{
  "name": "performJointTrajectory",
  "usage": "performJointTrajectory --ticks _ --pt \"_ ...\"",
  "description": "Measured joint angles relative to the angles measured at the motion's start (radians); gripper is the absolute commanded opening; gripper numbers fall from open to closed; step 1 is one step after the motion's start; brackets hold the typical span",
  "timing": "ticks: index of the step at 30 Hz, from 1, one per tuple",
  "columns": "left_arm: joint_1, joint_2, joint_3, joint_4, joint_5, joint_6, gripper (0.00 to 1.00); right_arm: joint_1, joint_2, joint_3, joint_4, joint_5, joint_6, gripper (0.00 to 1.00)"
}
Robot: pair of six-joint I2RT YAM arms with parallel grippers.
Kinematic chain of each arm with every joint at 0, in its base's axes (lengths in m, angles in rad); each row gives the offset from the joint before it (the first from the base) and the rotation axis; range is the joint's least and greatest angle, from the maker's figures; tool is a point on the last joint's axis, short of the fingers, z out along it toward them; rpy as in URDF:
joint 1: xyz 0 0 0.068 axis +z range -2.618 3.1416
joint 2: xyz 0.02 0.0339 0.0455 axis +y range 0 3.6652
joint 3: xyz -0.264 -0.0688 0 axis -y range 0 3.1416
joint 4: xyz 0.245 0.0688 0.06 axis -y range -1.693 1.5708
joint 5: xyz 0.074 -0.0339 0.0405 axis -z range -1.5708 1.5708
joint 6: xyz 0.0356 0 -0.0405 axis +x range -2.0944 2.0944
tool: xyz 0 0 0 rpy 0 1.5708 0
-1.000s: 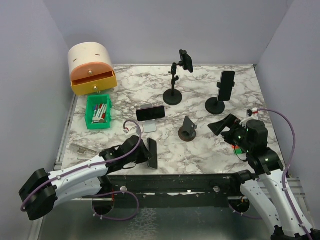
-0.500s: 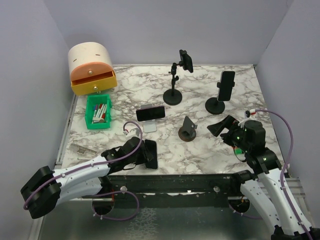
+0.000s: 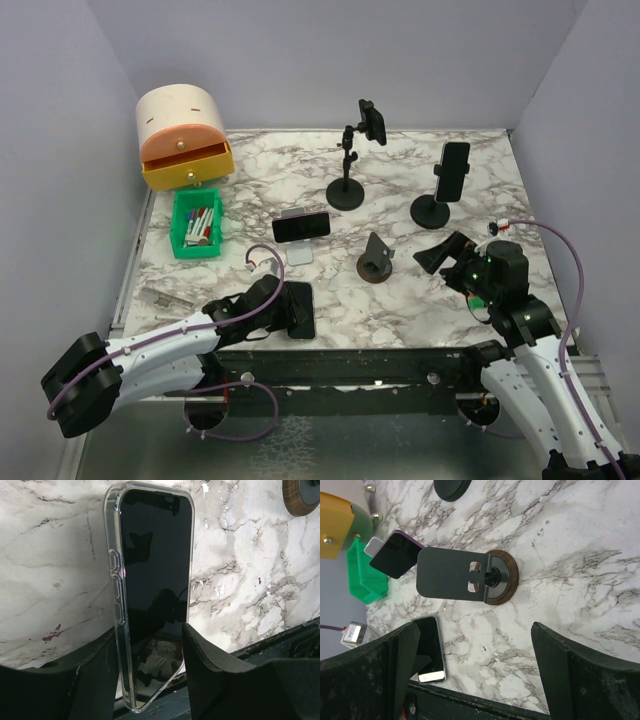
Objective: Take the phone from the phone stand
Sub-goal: Place the phone at the center of the board.
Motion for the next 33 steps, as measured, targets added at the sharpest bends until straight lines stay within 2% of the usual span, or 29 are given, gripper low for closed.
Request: performJointTrajectory --ticks 27,31,33 --pt "0.006 -0.059 0.013 -0.106 -0.057 0.003 0.58 0.0 0.015 -0.037 0.024 -0.001 -0.008 0.98" --pt "0.006 -0.063 0.069 -0.181 -0.068 0.024 0.64 0.0 0.018 -0.037 0.028 -0.001 -0.013 0.98" --pt "0.006 -0.068 0.11 -0.209 -0.076 0.042 0.69 0.0 0.022 -0.037 0.032 -0.001 -0.016 0.98"
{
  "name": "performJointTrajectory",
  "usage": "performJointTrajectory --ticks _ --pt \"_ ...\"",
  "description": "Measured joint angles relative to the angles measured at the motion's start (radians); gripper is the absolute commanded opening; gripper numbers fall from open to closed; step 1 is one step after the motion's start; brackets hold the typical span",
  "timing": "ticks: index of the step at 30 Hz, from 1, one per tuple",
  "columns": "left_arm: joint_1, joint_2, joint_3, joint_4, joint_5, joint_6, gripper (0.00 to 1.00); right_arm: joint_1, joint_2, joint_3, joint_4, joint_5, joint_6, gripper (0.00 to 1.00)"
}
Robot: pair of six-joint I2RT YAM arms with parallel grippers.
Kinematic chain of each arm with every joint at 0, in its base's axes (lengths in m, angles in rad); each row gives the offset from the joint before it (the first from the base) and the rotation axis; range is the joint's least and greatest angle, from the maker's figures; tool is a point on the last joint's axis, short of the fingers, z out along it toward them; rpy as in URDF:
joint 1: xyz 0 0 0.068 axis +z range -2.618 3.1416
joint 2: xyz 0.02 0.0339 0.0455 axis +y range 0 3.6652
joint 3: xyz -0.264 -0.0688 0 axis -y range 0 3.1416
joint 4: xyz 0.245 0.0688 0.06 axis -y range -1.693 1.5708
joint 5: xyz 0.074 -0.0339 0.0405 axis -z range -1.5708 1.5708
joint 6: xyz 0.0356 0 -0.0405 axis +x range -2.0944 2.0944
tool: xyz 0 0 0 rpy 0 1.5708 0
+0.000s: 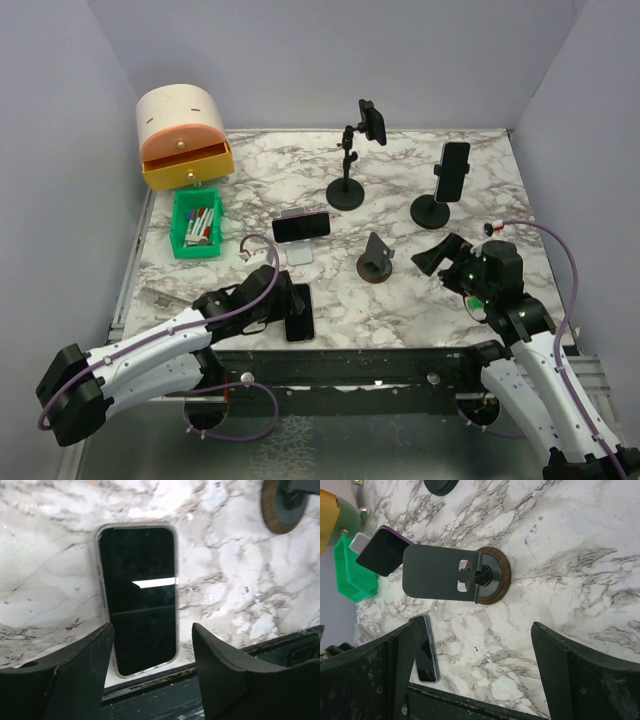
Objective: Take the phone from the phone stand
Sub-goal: Place the phone at the center of the board.
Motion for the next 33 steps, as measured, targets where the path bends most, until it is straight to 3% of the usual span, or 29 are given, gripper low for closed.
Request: performJointTrajectory --ticks 3,11,20,24,33 --pt "0.0 -0.01 0.071 -0.031 -0.01 0.029 0.82 0.0 0.003 0.0 0.007 0.0 -0.011 0.98" --pt "0.0 0.013 0.239 0.0 -0.025 0.148 0.97 0.0 0.011 0.002 0.014 0.0 -0.03 0.98" --pt "0.004 0.095 0.284 0.359 0.023 0.219 0.99 0.0 -0.01 0.01 0.008 0.0 -0.037 0.98" --pt "0.007 0.212 0.327 0.427 0.055 0.222 0.89 0.0 -0.01 0.023 0.006 0.002 -0.047 0.98" --pt "0.009 0.565 0.627 0.417 0.197 0.285 0.65 0.0 -0.019 0.056 -0.027 0.006 -0.056 0.97"
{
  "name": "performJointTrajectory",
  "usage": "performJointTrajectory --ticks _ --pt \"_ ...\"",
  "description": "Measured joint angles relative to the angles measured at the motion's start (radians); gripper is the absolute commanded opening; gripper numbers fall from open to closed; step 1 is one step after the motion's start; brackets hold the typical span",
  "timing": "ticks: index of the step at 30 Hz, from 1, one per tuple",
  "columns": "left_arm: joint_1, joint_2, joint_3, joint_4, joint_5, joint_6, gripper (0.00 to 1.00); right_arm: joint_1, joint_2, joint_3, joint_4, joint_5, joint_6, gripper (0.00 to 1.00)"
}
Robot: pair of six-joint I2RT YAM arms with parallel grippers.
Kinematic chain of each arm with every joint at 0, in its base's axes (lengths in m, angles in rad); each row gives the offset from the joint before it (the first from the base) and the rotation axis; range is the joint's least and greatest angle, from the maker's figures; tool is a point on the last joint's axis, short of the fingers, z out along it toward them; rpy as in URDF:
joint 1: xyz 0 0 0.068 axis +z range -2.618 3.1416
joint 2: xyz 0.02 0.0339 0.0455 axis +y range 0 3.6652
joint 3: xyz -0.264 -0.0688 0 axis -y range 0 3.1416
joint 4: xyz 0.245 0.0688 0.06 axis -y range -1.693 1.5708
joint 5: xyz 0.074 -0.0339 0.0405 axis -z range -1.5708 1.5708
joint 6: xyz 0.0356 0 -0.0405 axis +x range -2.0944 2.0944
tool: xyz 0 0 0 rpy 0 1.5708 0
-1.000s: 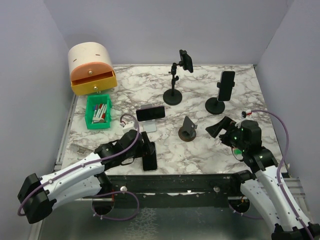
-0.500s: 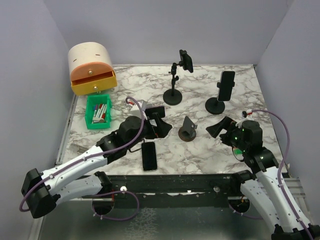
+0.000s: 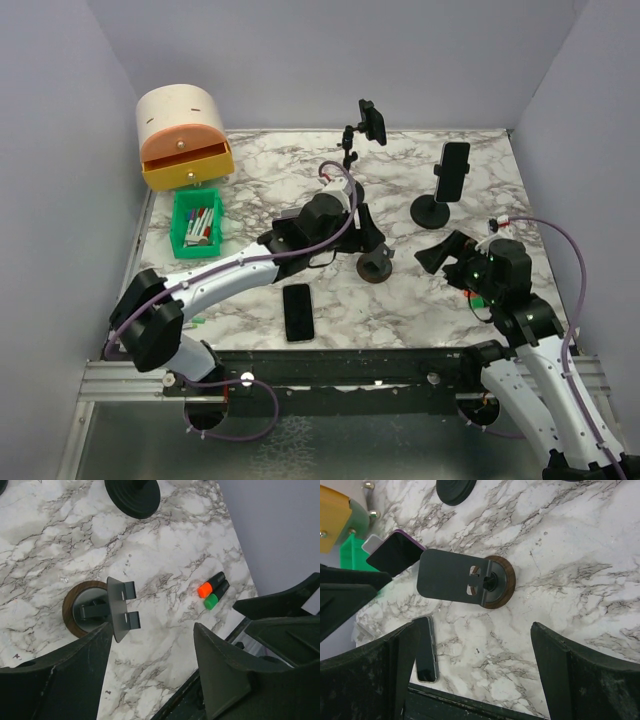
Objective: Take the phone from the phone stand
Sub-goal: Pick up the phone stand at the center of the board.
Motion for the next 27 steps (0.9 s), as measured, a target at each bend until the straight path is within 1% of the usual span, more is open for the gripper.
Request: performJointTrajectory --ticks 8,9,14,18,20,23,27 --pt "0.004 0.15 0.056 -0.041 0.036 0.049 0.51 0.0 -0.053 0.038 -0.03 0.015 -0.014 0.97" --pt "0.006 0.164 0.059 -0.05 0.037 0.055 0.48 0.0 -0.054 0.04 -0.03 0.015 -0.014 0.97" --pt "0.018 0.217 0.08 -0.056 0.06 0.072 0.29 0.0 -0.053 0.042 -0.03 0.013 -0.023 0.97" --pt "0.026 0.241 0.088 -0.054 0.087 0.083 0.09 0.0 -0.053 0.042 -0.03 0.013 -0.031 0.97" --pt "0.028 0.246 0.088 -0.054 0.099 0.09 0.01 0.0 -0.053 0.042 -0.029 0.005 -0.035 0.97" --pt "0.031 0.246 0.088 -0.046 0.128 0.1 0.0 0.0 -0.053 0.042 -0.018 -0.036 -0.049 0.96" --pt "0.031 0.237 0.069 -0.012 0.174 0.129 0.0 0.0 -0.052 0.037 0.047 -0.144 -0.079 0.89"
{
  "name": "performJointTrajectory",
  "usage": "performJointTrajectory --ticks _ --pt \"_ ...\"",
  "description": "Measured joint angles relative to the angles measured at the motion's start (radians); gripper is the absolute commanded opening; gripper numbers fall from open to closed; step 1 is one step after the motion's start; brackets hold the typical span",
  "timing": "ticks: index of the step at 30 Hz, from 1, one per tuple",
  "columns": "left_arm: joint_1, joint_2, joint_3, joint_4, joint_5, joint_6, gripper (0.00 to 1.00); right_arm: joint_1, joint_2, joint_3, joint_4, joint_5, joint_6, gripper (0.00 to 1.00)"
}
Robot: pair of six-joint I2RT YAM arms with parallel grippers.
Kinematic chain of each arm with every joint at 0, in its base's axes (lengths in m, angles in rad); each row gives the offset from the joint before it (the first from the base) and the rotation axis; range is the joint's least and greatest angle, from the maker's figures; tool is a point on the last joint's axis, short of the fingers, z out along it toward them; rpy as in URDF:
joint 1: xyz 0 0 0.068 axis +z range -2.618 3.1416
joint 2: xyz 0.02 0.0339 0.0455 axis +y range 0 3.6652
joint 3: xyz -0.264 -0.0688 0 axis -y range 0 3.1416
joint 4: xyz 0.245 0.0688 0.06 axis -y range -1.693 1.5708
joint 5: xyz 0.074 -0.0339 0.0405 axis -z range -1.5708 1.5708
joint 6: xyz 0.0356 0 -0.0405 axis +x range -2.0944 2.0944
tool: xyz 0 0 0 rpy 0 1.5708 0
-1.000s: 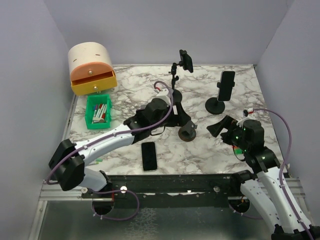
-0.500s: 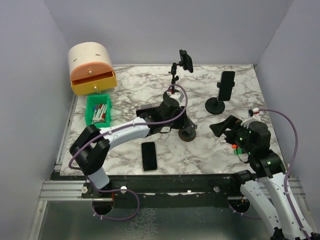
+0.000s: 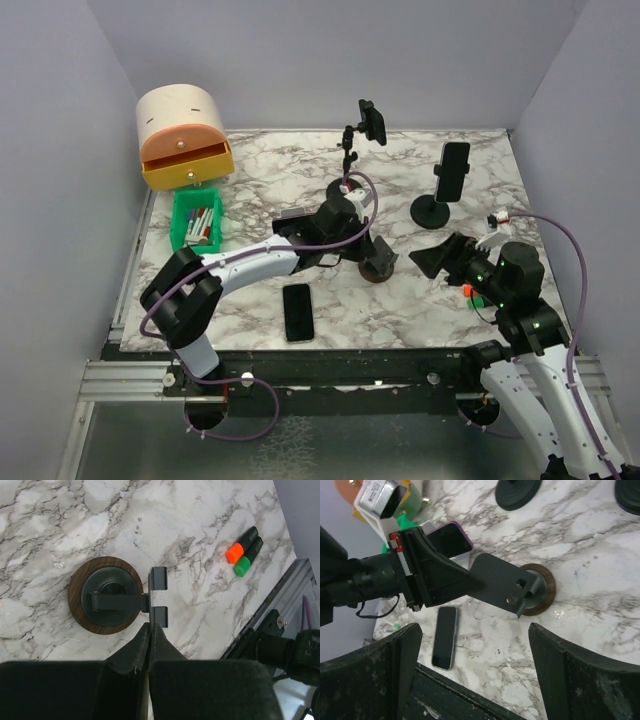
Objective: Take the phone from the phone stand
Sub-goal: Pick up the phone stand at the center of the board, then place the phone stand at the center of the board.
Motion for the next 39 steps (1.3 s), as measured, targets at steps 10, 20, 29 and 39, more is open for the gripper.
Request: performJointTrajectory --ticks 10,20,29,39 --pt "0.013 -0.2 -0.131 0.022 0.248 0.176 0.0 0.005 0.009 -0.059 0.197 -0.287 -0.091 0.85" --pt "0.012 -0.452 -0.192 -0.029 0.541 0.369 0.0 0.018 -0.001 -0.184 0.515 -0.624 -0.039 0.83" --pt "0.011 -0.454 -0.189 -0.097 0.676 0.431 0.0 0.035 0.022 -0.227 0.705 -0.746 0.067 0.76" --pt "0.011 -0.454 -0.183 -0.072 0.705 0.414 0.0 0.206 0.168 -0.175 0.631 -0.734 -0.031 0.63"
